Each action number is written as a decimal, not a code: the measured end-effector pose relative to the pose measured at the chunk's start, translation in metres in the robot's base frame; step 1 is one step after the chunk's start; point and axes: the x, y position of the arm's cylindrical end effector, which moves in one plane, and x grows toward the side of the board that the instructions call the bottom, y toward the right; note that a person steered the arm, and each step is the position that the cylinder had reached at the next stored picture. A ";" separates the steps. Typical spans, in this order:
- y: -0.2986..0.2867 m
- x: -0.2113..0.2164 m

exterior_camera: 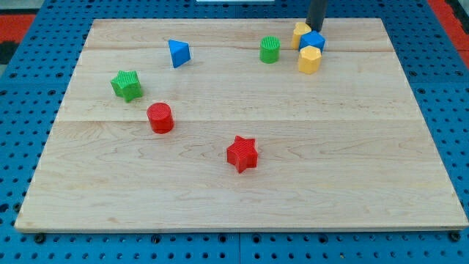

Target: Slide the yellow hexagon to the center

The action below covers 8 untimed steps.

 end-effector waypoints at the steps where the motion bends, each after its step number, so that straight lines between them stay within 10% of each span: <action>1: 0.000 0.039; 4: 0.013 0.123; 8: -0.046 0.118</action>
